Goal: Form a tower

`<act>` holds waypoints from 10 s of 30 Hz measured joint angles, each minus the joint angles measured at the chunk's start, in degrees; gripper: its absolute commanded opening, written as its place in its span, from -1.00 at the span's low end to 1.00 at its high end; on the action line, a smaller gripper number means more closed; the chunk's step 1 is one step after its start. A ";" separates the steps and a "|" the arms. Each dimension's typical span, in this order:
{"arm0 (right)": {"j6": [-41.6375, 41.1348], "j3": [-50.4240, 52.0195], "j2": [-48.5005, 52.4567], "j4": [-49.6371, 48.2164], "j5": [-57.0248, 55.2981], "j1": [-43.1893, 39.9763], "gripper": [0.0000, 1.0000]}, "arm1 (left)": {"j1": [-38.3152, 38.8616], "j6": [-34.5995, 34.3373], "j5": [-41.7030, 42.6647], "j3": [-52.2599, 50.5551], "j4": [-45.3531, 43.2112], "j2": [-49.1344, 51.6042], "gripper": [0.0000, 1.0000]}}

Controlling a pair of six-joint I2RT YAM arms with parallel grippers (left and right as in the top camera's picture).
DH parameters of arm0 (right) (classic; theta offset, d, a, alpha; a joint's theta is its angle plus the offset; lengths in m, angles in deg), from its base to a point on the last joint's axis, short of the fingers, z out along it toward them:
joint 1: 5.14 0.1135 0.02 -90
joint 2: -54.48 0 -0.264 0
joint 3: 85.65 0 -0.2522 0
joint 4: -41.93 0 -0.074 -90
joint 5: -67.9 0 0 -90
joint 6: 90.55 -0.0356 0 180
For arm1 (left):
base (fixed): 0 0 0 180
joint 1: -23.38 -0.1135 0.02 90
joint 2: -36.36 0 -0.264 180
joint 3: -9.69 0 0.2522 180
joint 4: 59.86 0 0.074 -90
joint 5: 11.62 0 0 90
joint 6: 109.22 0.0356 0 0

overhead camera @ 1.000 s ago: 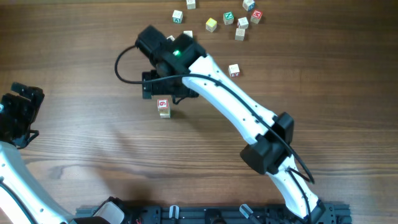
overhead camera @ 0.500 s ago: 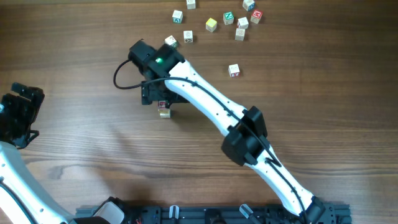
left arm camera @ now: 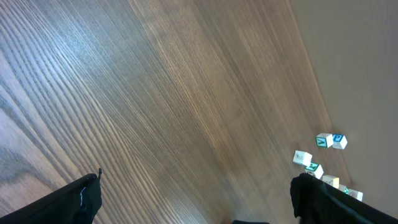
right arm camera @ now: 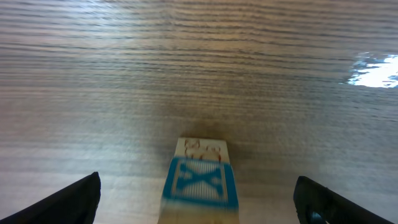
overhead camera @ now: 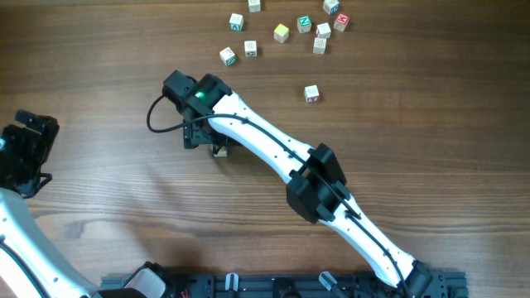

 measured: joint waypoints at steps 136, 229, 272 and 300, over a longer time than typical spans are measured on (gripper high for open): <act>75.78 15.87 -5.75 -13.49 10.29 -1.84 0.34 | 0.00 0.00 -0.07 0.00 0.00 0.00 1.00; 22.47 16.72 -48.78 10.69 10.60 -42.56 0.99 | 58.51 29.90 -11.54 28.44 19.71 29.99 1.00; 23.10 16.72 -48.78 10.69 10.60 -42.56 1.00 | 60.67 29.68 -14.16 -2.03 -2.69 30.69 1.00; 23.10 16.72 -48.78 10.69 10.60 -42.56 1.00 | 60.35 29.68 -14.16 -5.22 -6.75 30.69 1.00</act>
